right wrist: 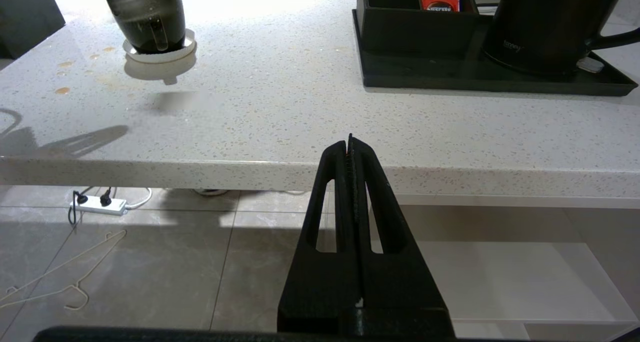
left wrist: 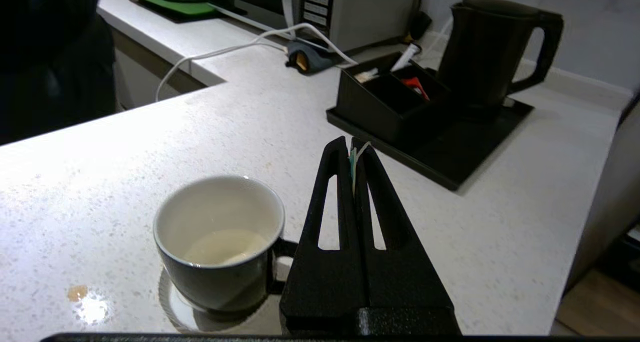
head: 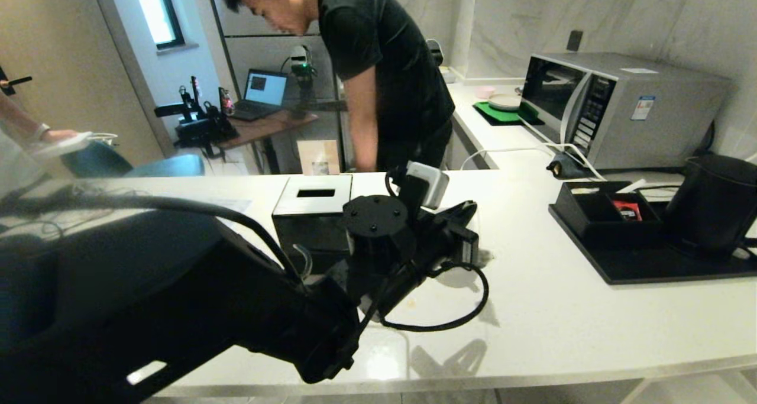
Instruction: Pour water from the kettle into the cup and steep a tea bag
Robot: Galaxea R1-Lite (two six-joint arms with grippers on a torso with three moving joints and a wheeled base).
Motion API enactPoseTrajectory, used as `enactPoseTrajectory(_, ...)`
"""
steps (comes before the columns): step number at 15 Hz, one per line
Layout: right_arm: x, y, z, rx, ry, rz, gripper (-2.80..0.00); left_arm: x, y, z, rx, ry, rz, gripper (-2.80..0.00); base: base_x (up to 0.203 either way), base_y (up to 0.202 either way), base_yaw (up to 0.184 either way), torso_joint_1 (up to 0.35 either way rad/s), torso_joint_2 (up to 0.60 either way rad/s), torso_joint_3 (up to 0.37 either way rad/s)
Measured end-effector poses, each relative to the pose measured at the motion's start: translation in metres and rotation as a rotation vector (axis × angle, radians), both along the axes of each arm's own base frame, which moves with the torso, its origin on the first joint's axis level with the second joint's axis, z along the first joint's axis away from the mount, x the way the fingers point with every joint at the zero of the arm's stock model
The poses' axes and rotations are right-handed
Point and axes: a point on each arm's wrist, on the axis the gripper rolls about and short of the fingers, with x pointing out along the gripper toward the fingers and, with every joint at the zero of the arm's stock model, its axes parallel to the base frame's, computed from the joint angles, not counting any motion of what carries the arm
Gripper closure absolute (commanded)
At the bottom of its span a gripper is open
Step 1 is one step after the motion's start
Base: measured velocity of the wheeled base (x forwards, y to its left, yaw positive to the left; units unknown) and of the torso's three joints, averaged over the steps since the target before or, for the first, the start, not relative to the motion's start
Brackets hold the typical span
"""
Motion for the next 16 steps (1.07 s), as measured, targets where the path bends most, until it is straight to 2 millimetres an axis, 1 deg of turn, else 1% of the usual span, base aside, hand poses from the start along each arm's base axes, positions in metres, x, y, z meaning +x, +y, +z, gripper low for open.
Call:
enactPoseTrajectory(4, 0.000, 0.000, 0.000, 0.000, 0.000, 0.000, 0.00, 0.011, -0.005, 0.002, -0.027, -0.018, 0.033, 0.00, 0.000, 0.000, 0.000, 0.000, 0.00, 0.000)
enactPoseTrajectory(10, 0.000, 0.000, 0.000, 0.000, 0.000, 0.000, 0.00, 0.019, -0.005, 0.001, -0.030, -0.023, 0.048, 0.00, 0.000, 0.000, 0.000, 0.000, 0.00, 0.000)
enactPoseTrajectory(16, 0.000, 0.000, 0.000, 0.000, 0.000, 0.000, 0.00, 0.033, -0.002, 0.014, -0.065, -0.064, 0.073, 0.00, 0.000, 0.000, 0.000, 0.000, 0.00, 0.000)
